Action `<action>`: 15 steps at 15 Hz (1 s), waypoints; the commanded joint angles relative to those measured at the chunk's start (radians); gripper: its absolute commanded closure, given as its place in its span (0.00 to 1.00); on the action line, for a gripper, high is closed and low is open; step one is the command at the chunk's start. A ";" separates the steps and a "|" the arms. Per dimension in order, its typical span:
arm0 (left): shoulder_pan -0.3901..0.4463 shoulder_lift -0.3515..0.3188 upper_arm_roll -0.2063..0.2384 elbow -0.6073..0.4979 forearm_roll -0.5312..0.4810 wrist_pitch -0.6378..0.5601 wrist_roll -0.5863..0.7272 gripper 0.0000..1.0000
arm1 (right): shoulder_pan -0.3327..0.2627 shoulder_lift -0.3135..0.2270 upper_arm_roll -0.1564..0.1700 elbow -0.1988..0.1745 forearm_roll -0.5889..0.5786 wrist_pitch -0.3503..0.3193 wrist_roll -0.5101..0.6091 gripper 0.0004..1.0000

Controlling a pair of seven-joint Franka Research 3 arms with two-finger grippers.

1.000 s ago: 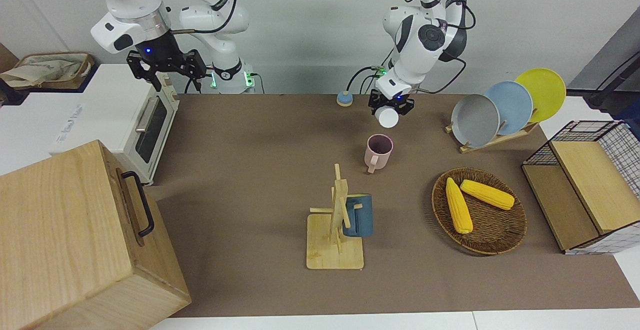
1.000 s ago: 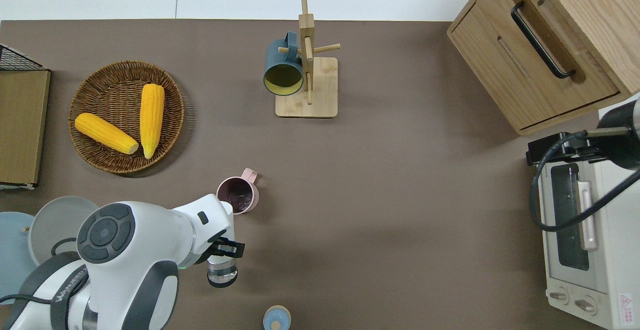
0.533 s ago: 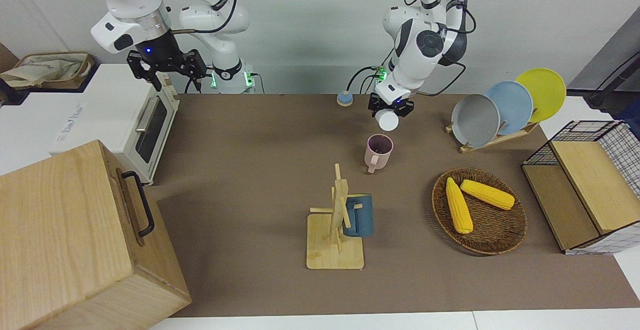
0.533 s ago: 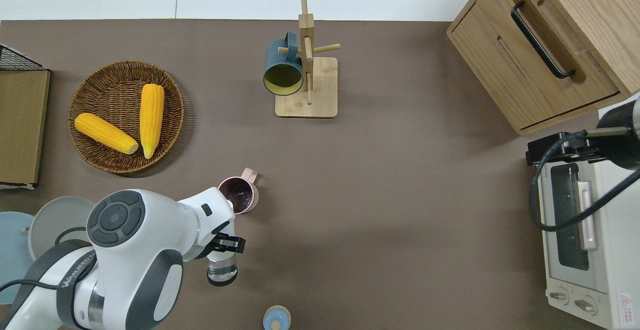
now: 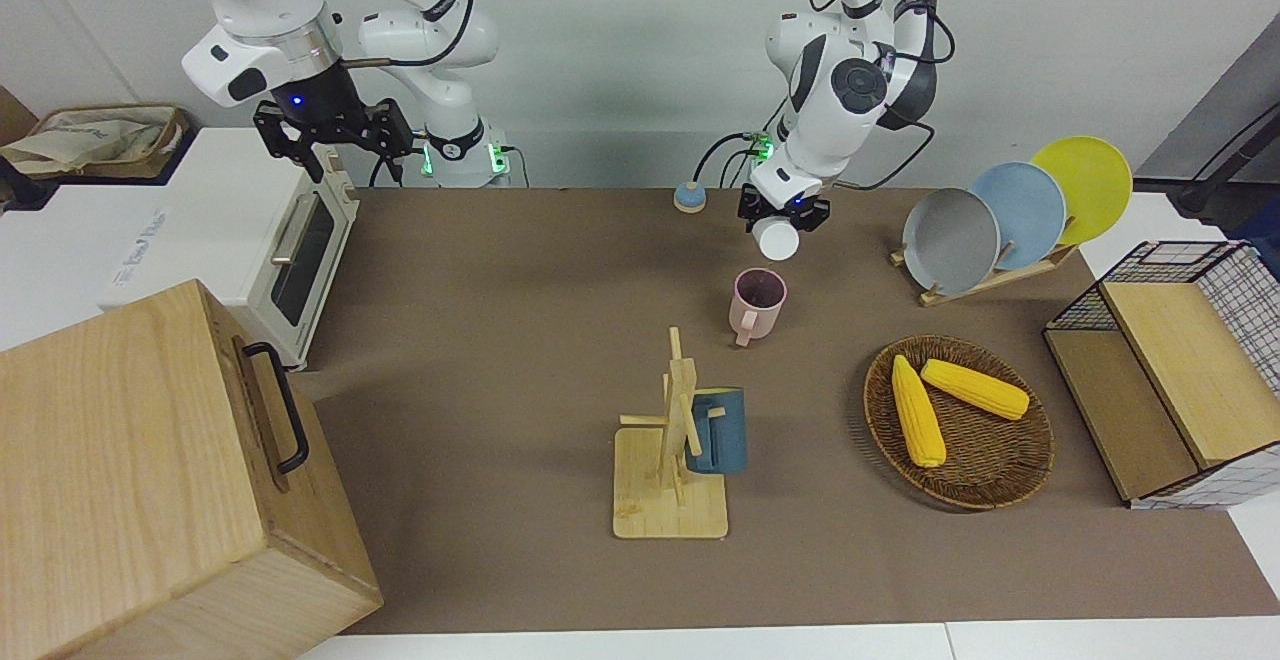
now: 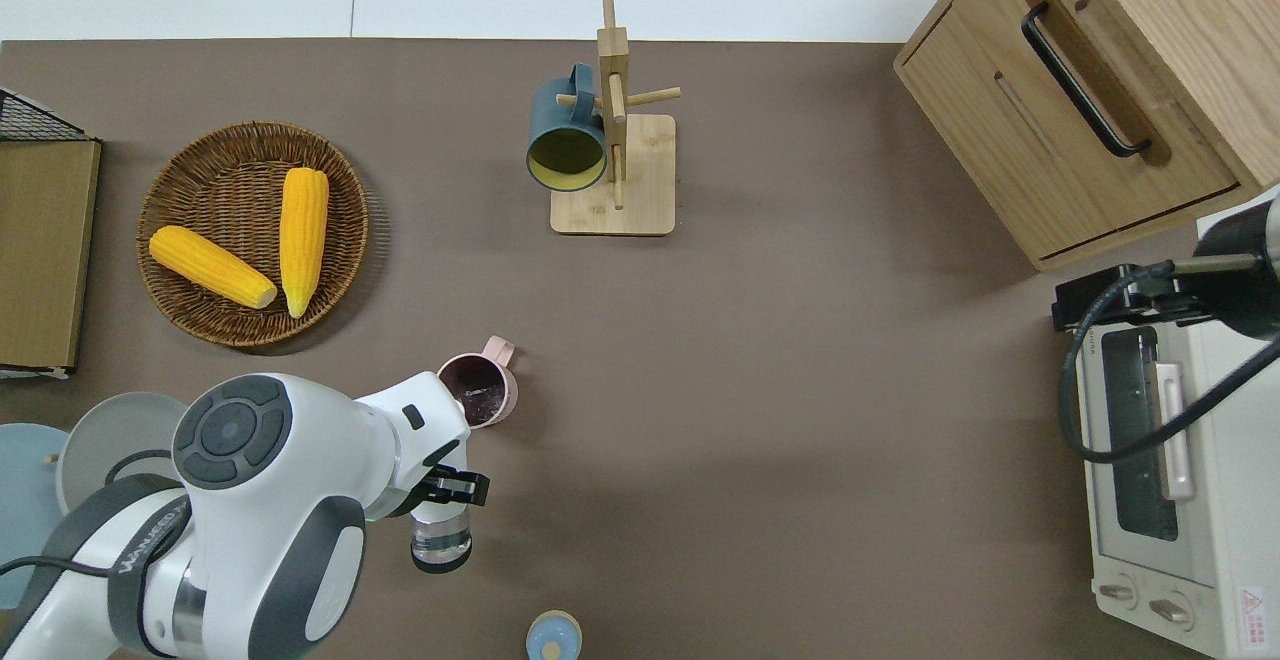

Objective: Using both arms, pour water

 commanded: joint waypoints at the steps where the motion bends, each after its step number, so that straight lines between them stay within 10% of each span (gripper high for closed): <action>1: 0.007 0.008 -0.001 0.054 0.020 -0.058 -0.021 1.00 | 0.002 -0.017 -0.002 -0.018 0.002 0.004 -0.016 0.01; 15: 0.007 0.088 0.002 0.147 0.035 -0.141 -0.068 1.00 | 0.002 -0.017 -0.002 -0.018 0.004 0.004 -0.016 0.01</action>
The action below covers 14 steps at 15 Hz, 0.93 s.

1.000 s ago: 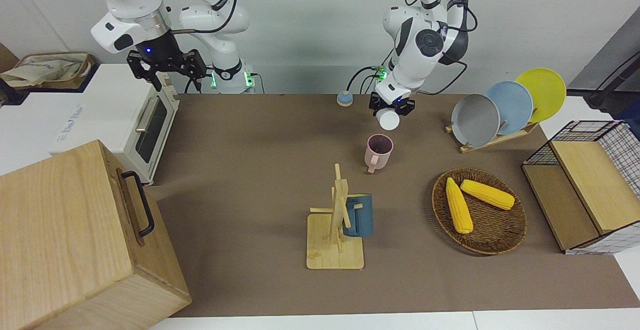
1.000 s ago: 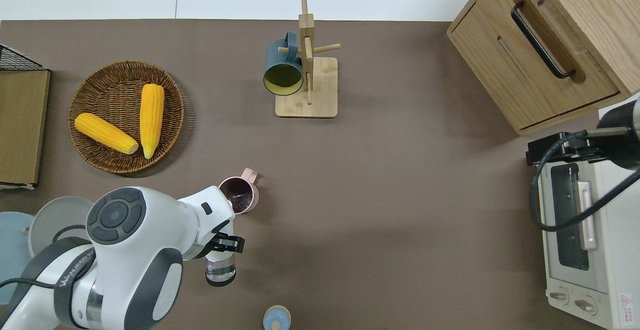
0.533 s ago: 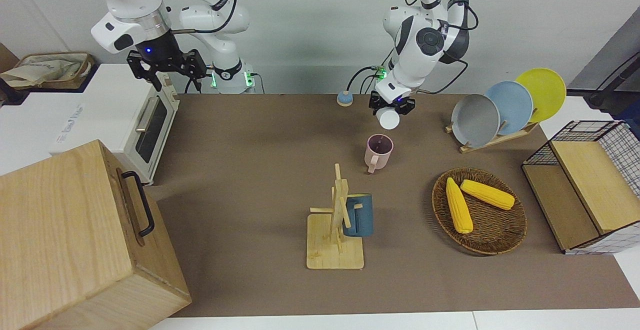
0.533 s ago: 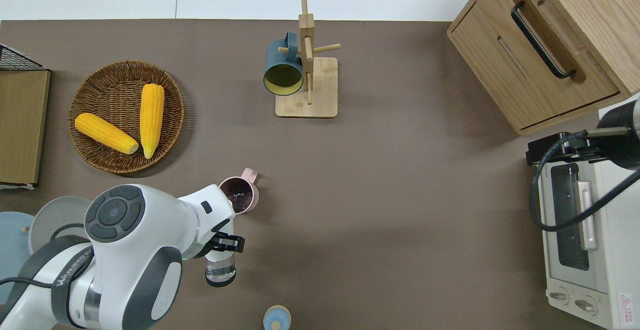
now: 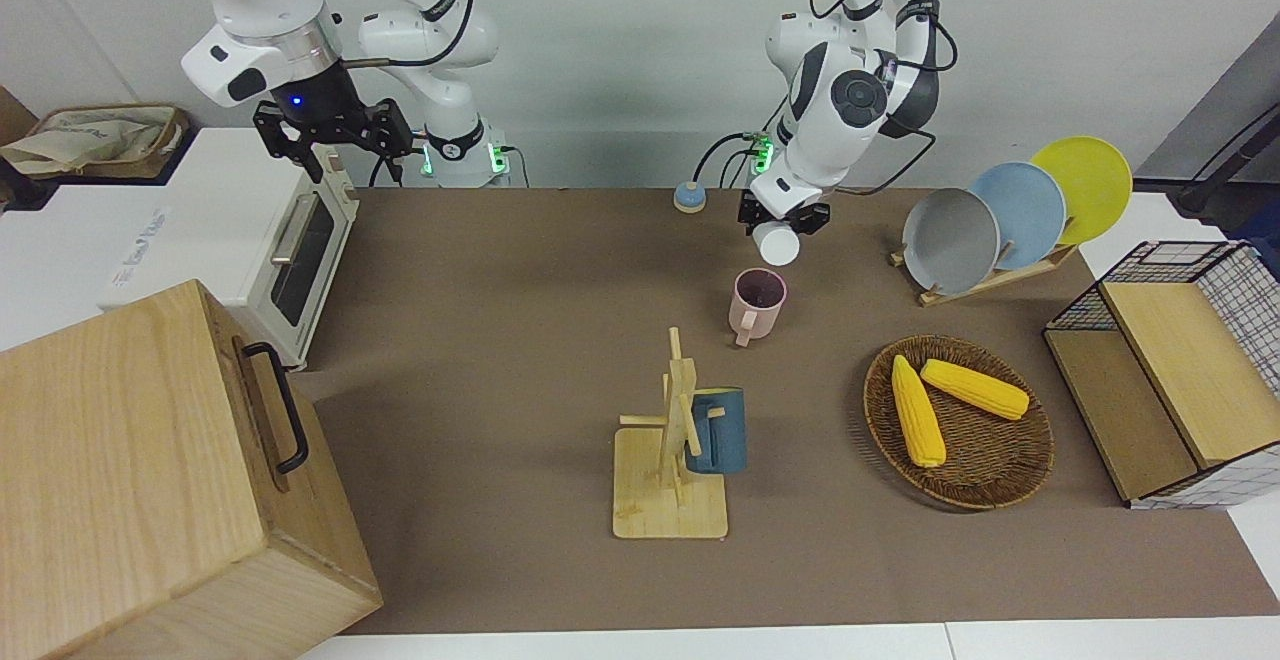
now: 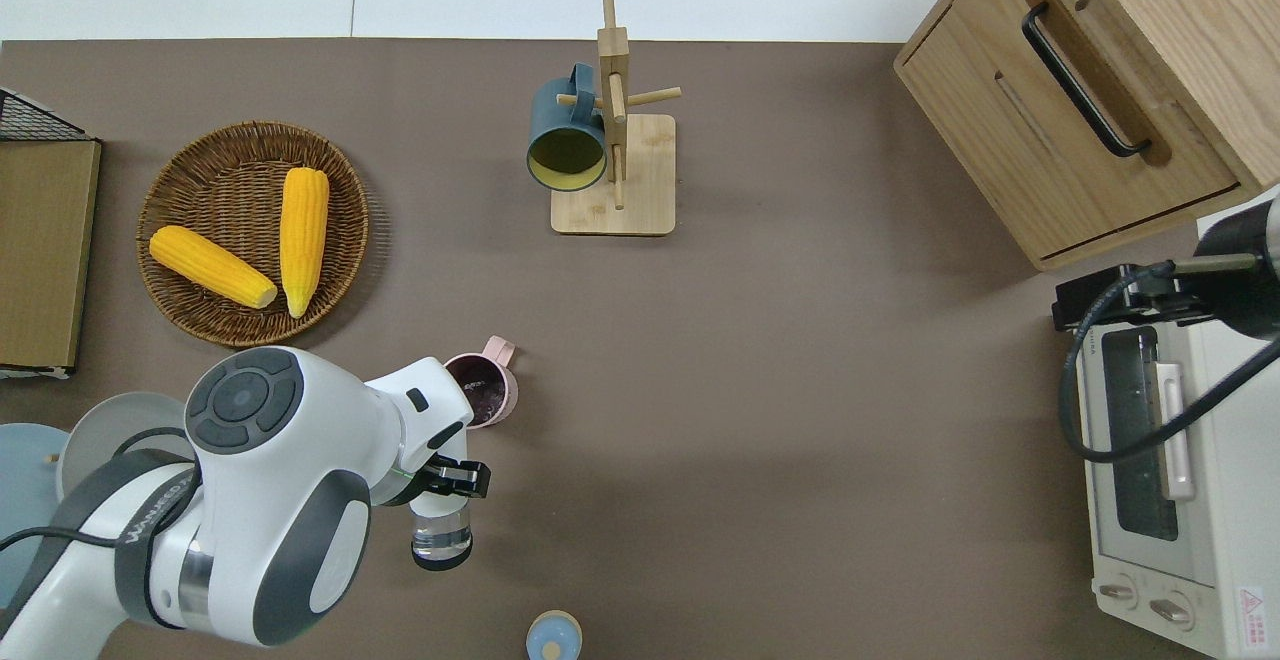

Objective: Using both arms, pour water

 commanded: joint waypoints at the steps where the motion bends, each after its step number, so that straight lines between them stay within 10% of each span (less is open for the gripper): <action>1: 0.007 0.039 -0.002 0.102 0.024 -0.107 -0.041 1.00 | 0.002 -0.017 -0.002 -0.018 0.002 0.004 -0.016 0.01; 14: 0.001 0.019 -0.003 0.106 0.035 -0.143 -0.075 1.00 | 0.002 -0.017 -0.002 -0.018 0.004 0.004 -0.018 0.01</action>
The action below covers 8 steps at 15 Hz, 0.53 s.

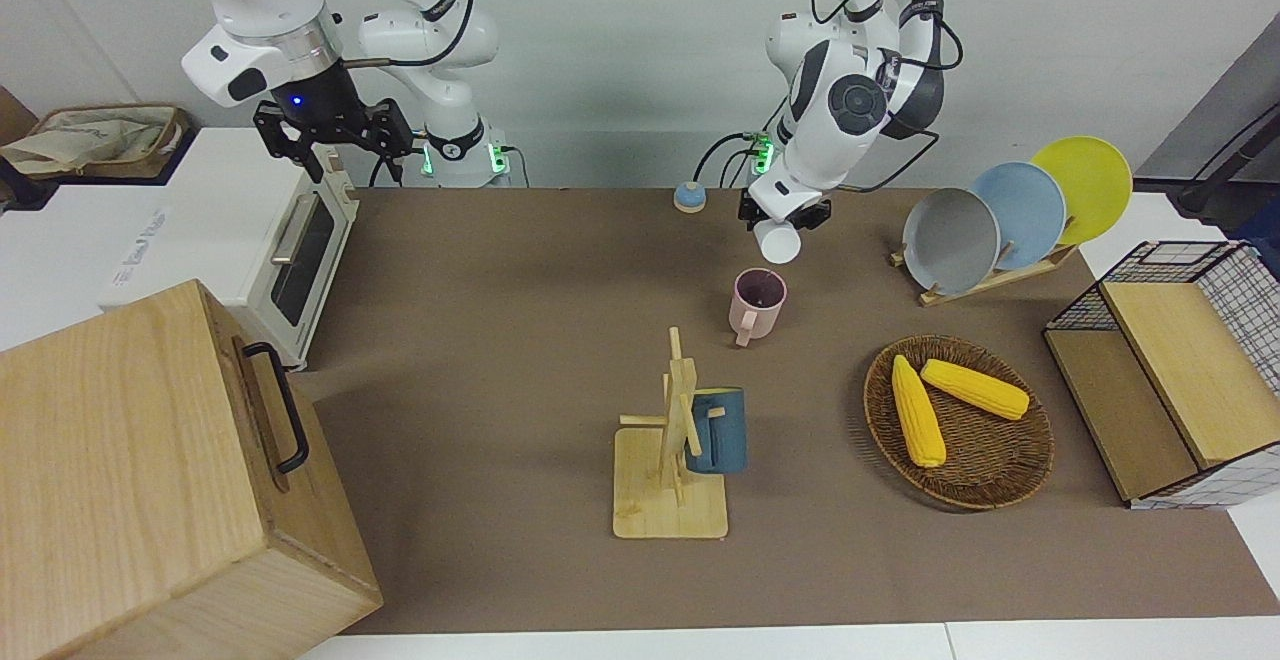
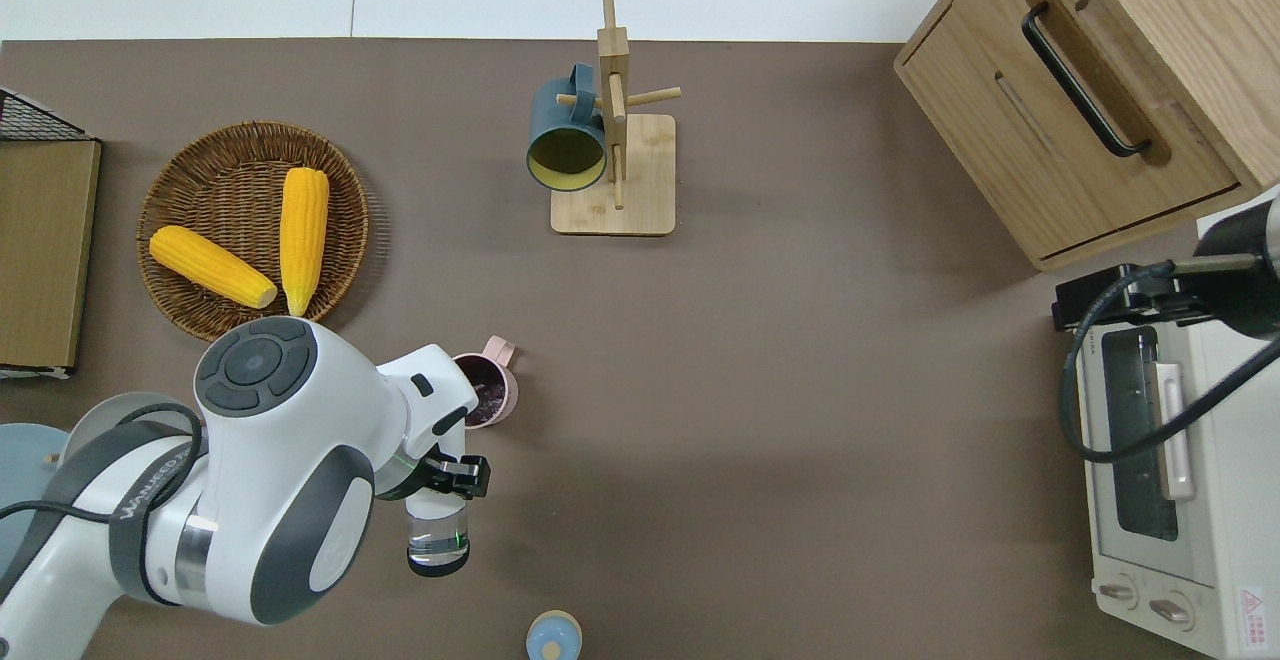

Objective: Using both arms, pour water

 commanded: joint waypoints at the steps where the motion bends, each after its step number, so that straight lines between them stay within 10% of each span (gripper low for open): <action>1: 0.003 -0.015 0.000 0.031 0.012 -0.032 -0.025 1.00 | 0.002 -0.017 -0.002 -0.018 0.002 0.004 -0.016 0.01; 8: 0.000 -0.099 -0.001 -0.036 0.015 0.044 -0.015 1.00 | 0.002 -0.017 -0.002 -0.018 0.004 0.004 -0.016 0.01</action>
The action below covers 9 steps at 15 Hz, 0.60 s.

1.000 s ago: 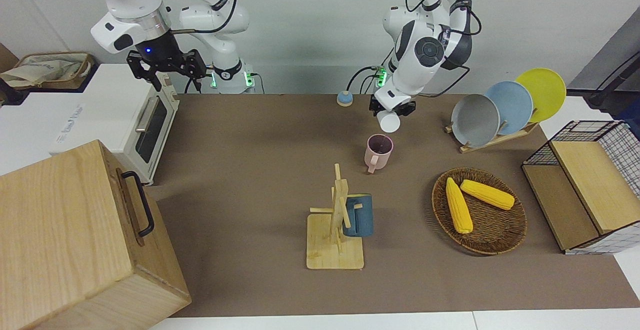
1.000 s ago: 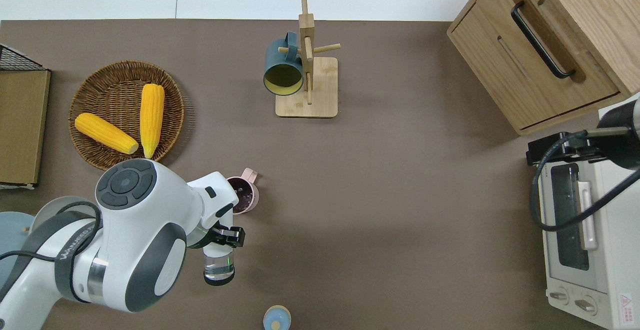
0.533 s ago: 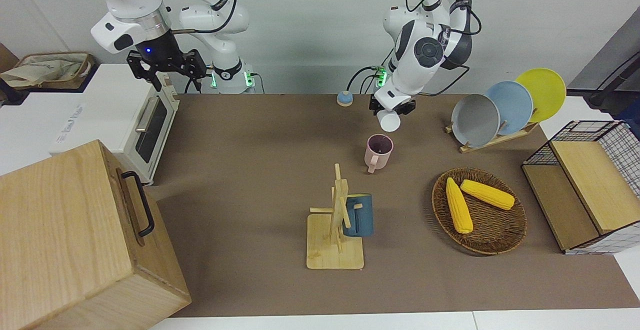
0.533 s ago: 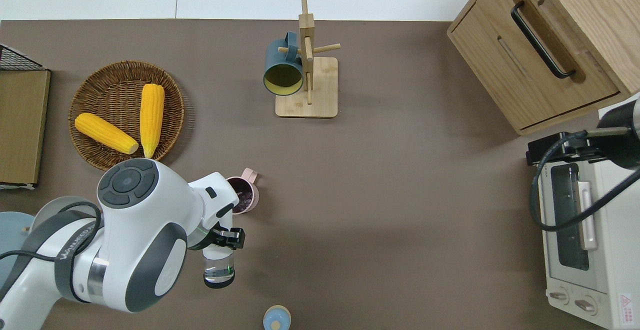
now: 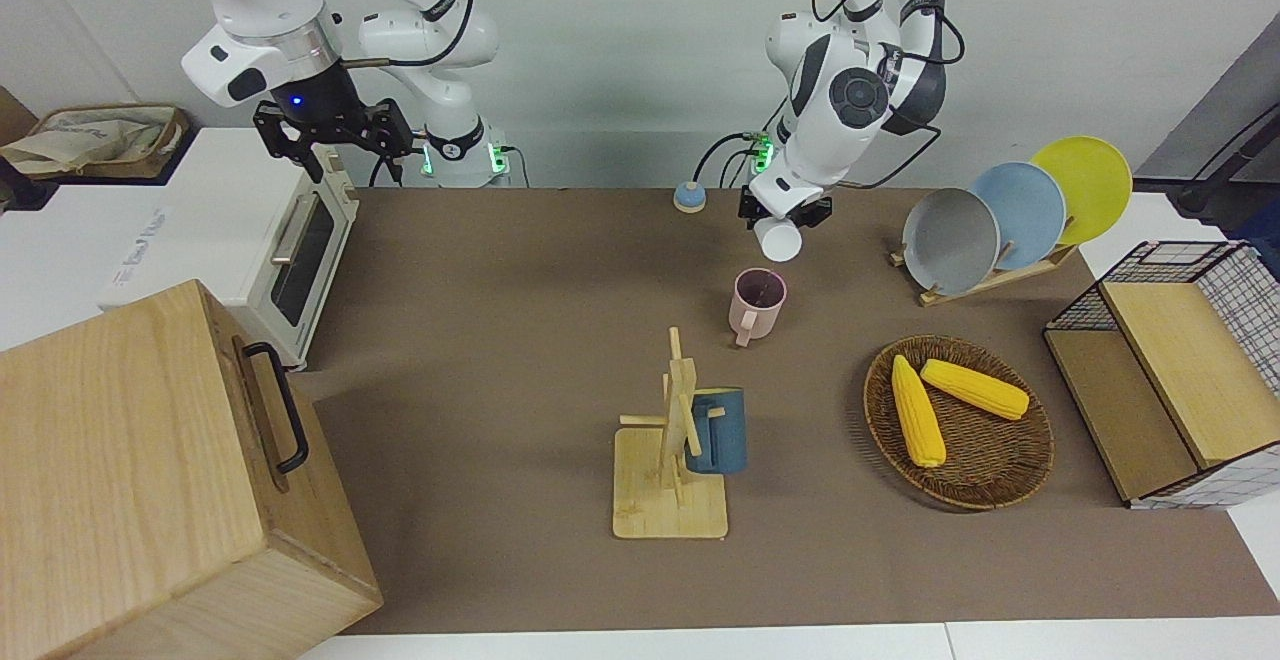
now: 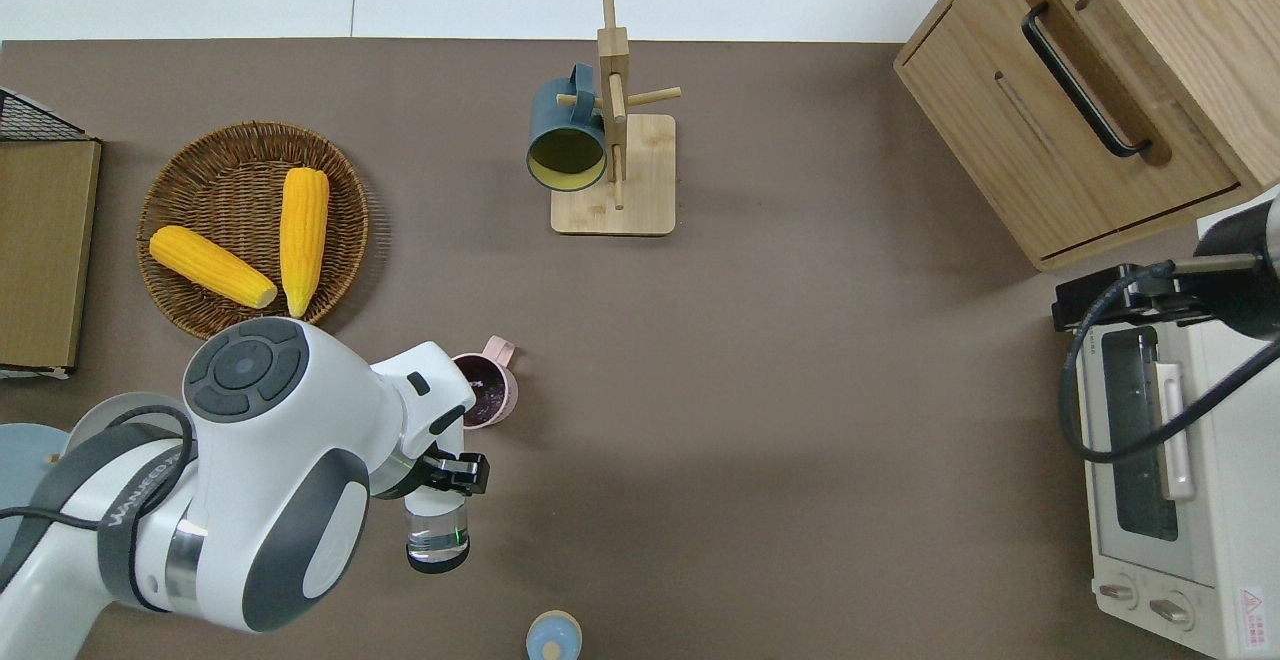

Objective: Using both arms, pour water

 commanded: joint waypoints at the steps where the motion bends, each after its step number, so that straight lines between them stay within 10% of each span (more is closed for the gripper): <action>1: -0.005 -0.112 -0.001 -0.076 0.015 0.081 -0.013 1.00 | 0.002 -0.017 -0.002 -0.018 0.002 0.004 -0.016 0.01; 9: -0.015 -0.278 -0.047 -0.347 0.013 0.409 -0.013 1.00 | 0.002 -0.017 -0.002 -0.018 0.002 0.004 -0.016 0.01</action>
